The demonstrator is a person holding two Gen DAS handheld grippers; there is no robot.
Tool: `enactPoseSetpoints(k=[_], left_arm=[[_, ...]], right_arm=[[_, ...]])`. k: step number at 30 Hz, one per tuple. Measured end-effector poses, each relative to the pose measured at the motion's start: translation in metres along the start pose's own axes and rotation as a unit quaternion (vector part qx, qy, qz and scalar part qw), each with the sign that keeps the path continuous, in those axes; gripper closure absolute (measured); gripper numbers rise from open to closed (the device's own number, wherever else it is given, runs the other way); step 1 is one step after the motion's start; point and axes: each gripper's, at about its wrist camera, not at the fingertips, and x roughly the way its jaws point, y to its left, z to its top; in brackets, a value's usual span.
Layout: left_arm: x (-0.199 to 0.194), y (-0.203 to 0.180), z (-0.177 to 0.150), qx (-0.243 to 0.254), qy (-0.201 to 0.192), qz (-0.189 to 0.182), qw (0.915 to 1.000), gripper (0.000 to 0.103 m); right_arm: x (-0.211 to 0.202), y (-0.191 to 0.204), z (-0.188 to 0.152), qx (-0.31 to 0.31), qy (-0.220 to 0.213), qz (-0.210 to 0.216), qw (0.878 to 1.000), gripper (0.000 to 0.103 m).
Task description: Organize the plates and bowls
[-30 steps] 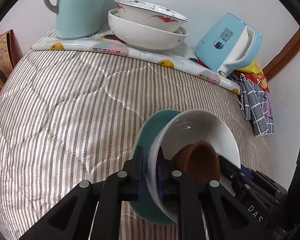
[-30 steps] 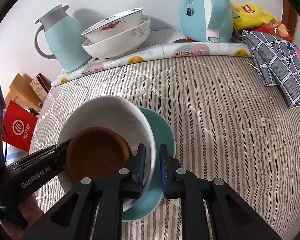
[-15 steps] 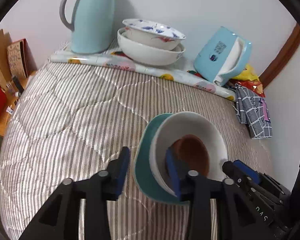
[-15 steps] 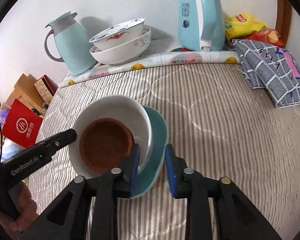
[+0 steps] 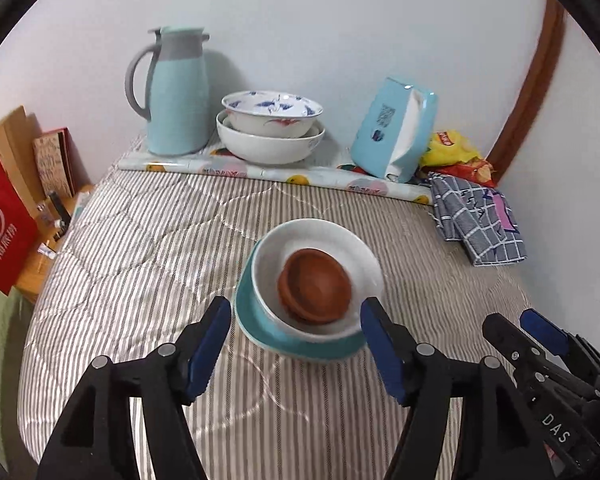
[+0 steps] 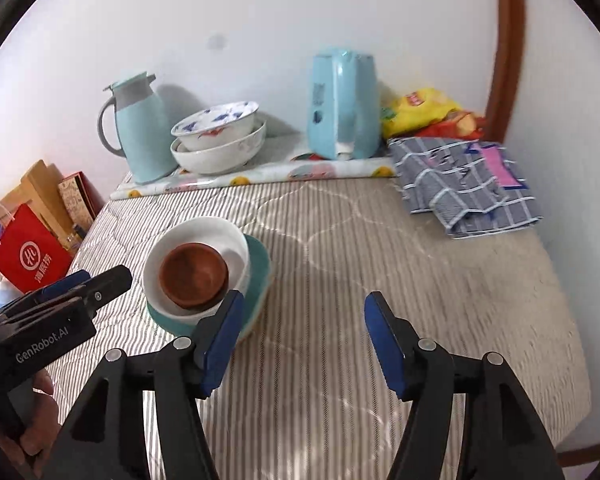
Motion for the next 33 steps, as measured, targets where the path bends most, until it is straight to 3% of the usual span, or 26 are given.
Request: enactPoseSetpoints(k=[2, 9, 10, 12, 20, 33], left_arm=[[-0.011, -0.009, -0.006, 0.005, -0.013, -0.002, 0.9999, 0.028], [-0.044, -0.037, -0.025, 0.026, -0.039, 0.0, 0.9989, 0.024], [-0.048, -0.04, -0.028, 0.029, -0.044, -0.001, 0.9986, 0.024], [-0.055, -0.045, -0.034, 0.031, -0.048, 0.002, 0.9984, 0.024], [-0.072, -0.064, -0.055, 0.031, -0.054, -0.02, 0.9979, 0.021], [-0.081, -0.074, -0.065, 0.041, -0.052, -0.03, 0.9974, 0.021]], right_arm=[[-0.012, -0.005, -0.004, 0.0, -0.005, -0.006, 1.0, 0.041], [-0.049, -0.023, -0.022, 0.01, -0.021, -0.012, 1.0, 0.04], [-0.053, -0.028, -0.025, 0.017, -0.022, -0.014, 1.0, 0.038], [-0.061, -0.035, -0.031, 0.025, -0.027, -0.015, 0.999, 0.024], [-0.088, -0.055, -0.058, 0.031, -0.037, -0.012, 0.999, 0.01], [-0.101, -0.066, -0.07, 0.038, -0.043, -0.051, 0.997, 0.009]])
